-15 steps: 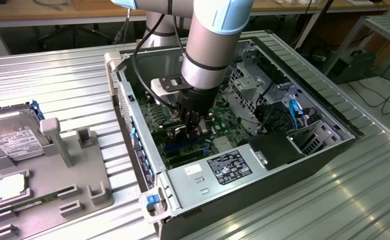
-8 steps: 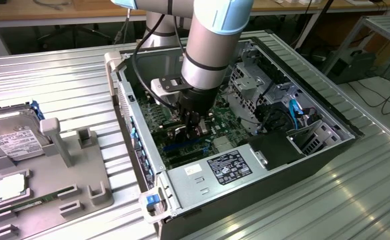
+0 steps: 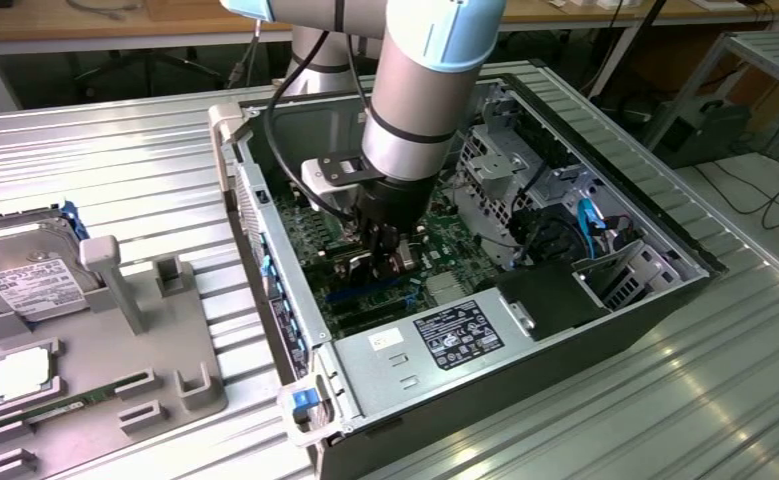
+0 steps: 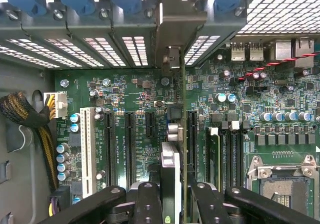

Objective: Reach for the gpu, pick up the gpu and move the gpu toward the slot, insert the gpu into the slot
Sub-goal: 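Insert the gpu into the slot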

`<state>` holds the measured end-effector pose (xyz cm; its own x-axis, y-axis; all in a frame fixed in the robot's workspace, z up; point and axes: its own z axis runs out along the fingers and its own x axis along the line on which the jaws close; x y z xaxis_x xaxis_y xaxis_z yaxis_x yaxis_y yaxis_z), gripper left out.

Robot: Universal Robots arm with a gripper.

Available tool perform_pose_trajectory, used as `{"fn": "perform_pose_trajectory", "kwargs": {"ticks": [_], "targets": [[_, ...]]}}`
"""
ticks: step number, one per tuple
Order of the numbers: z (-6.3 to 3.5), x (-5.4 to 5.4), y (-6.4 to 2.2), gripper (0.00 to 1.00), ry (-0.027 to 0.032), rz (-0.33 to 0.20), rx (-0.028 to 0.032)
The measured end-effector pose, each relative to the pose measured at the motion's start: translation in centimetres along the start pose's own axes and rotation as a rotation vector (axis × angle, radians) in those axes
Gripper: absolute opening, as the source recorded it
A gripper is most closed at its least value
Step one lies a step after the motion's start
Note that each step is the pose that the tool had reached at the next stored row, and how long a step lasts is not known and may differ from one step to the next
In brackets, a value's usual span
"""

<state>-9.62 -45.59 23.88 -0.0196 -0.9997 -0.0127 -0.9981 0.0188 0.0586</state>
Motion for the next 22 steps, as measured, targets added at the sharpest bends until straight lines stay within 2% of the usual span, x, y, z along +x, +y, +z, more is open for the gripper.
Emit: {"fn": "perform_pose_trajectory", "kwargs": {"ticks": [6,8,9,10,13,14,17,18,19,22], "targets": [[0.1,-0.01,-0.01,0.28,-0.0004,0.0,0.0002],[0.56,0.01,-0.02,0.28,-0.0002,0.0,-0.0002],[0.11,-0.04,-0.02,0.28,-0.0027,0.0,0.0013],[-0.12,-0.02,0.01,0.28,-0.0005,0.0,0.0],[0.39,0.23,-0.02,0.28,0.0003,-0.002,-0.0004],[-0.13,0.12,-0.01,0.28,-0.0002,-0.003,0.0002],[-0.2,0.1,0.02,0.28,0.0008,-0.01,-0.0003],[-0.13,0.1,0.02,0.28,0.0009,-0.013,-0.0002],[0.38,0.11,-0.01,0.28,0.0012,-0.016,-0.003],[0.52,0.11,0.1,0.28,0.0011,-0.017,-0.0037]]}}
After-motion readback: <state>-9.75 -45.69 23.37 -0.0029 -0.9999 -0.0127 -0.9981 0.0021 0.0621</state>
